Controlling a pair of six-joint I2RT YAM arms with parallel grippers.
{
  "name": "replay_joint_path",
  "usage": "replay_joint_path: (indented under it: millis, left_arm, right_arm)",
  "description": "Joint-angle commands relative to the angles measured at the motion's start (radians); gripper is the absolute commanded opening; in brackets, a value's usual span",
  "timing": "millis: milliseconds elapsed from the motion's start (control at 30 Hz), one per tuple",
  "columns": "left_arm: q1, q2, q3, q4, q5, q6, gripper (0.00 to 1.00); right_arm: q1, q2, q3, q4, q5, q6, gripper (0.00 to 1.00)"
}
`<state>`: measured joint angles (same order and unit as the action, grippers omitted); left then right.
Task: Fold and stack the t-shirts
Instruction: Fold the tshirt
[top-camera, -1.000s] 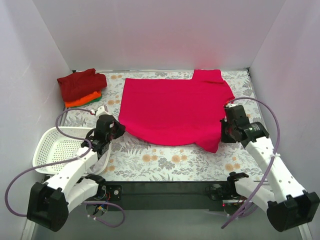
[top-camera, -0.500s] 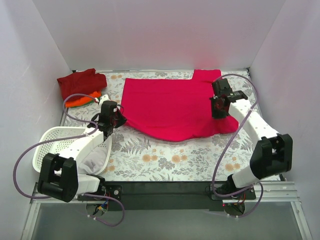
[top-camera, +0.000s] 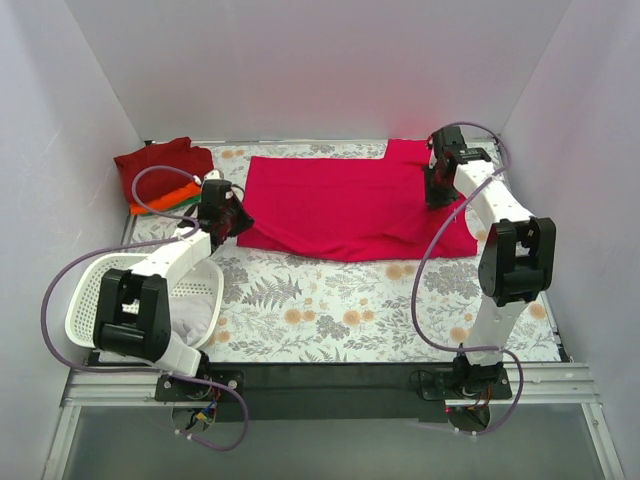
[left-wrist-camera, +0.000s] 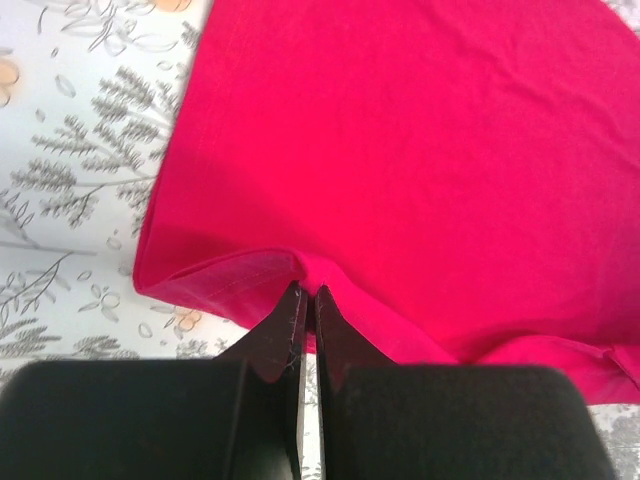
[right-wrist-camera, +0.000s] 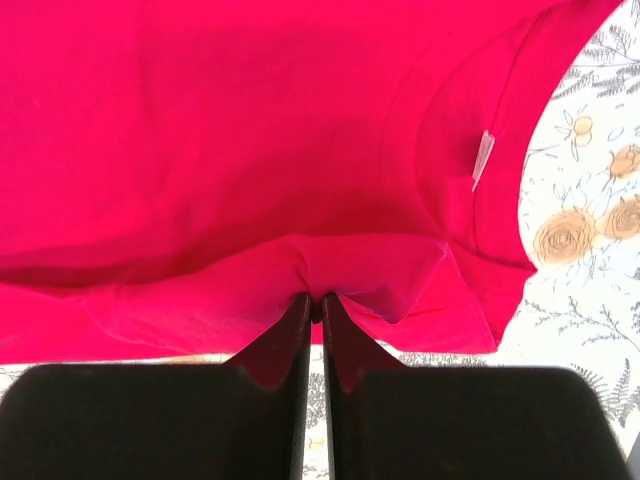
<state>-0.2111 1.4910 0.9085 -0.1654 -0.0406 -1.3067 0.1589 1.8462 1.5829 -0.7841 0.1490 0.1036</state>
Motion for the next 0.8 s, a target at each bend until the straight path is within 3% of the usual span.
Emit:
replay_joint_path:
  millis: [0,433,767]
  left_arm:
    - [0.024,0.017,0.073,-0.009,0.068,0.03,0.0]
    - [0.116,0.186,0.194,-0.056,0.171,0.055,0.0]
    - [0.16,0.297,0.268,-0.063,0.222,0.067,0.0]
  right_arm:
    - [-0.024,0.03,0.106,-0.004,-0.052,-0.027,0.01]
    - [-0.073,0.168,0.302,-0.041,-0.088,-0.044,0.01]
    - [-0.094,0.264,0.364,-0.049,-0.092,-0.054,0.01]
